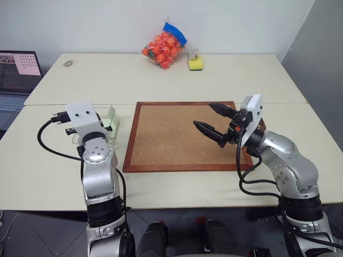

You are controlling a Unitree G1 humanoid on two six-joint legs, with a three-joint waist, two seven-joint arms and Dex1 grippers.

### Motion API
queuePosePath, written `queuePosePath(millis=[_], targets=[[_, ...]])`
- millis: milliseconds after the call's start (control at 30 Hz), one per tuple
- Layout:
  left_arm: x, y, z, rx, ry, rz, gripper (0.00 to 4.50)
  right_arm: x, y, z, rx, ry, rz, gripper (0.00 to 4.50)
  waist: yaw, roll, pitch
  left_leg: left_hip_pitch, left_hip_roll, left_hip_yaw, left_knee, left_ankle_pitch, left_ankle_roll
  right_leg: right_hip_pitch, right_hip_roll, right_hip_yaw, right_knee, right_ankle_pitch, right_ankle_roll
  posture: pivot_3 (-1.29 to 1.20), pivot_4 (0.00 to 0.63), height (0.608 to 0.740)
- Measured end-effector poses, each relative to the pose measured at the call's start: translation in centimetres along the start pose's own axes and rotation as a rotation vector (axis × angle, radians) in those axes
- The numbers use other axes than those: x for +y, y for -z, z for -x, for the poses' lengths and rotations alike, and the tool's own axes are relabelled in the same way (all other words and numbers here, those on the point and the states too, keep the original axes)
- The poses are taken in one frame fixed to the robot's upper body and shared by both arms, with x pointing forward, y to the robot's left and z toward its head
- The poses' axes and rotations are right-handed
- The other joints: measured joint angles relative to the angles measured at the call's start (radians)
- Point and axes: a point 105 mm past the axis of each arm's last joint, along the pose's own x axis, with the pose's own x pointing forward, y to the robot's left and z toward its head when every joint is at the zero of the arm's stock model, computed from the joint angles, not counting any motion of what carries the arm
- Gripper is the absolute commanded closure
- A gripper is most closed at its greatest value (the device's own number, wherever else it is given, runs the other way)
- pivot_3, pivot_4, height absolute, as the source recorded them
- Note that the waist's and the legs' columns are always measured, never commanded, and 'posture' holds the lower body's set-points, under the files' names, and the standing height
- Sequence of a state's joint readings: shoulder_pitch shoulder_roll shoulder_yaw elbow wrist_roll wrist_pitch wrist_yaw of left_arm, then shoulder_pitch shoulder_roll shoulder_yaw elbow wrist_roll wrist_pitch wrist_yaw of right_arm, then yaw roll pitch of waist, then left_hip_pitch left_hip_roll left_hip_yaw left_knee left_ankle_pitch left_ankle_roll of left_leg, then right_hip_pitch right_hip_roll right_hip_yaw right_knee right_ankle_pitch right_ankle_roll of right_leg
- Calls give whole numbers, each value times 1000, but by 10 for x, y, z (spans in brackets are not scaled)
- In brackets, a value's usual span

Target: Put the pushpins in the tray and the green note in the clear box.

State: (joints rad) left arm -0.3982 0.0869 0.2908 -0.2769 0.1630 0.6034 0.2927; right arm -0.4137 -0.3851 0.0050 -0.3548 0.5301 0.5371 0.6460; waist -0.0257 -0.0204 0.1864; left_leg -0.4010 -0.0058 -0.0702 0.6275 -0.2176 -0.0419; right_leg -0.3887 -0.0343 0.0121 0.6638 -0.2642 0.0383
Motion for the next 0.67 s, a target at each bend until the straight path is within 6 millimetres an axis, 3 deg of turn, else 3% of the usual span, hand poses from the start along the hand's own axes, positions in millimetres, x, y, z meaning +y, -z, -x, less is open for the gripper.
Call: queuePosePath(millis=[167, 300, 467, 567, 667], targets=[[-8, 0, 1, -1, 47, 6, 776, -4, 3, 1, 25, 35, 23, 0, 0, 0, 0, 0, 0, 0, 0, 0, 0, 0, 0, 0, 0, 0, 0, 0, 150, 740], [-36, 7, 12, 6, 227, 14, 12, -14, 15, 2, 70, 155, 41, 0, 0, 0, 0, 0, 0, 1, 0, 0, 0, 0, 0, 1, 0, 1, -1, 0, 150, 740], [-87, 10, 54, -9, 563, 55, 12, -38, 37, 13, 150, 424, 92, 0, 1, 0, 0, 0, 0, 1, 0, 0, 0, 0, -1, 2, 0, 2, -3, 0, 150, 740], [-88, 16, 68, 5, 608, 69, 12, -49, 54, 30, 228, 565, 139, 0, 0, 0, 0, 1, 0, 2, -1, 0, 0, -1, -1, 2, 0, 2, -3, 0, 150, 740], [-81, 41, 77, 86, 597, 66, 12, -49, 70, 42, 274, 653, 132, 0, -4, 0, 0, 1, 1, 2, -1, 0, 0, -1, 0, 2, 0, -1, 1, 0, 150, 740]])
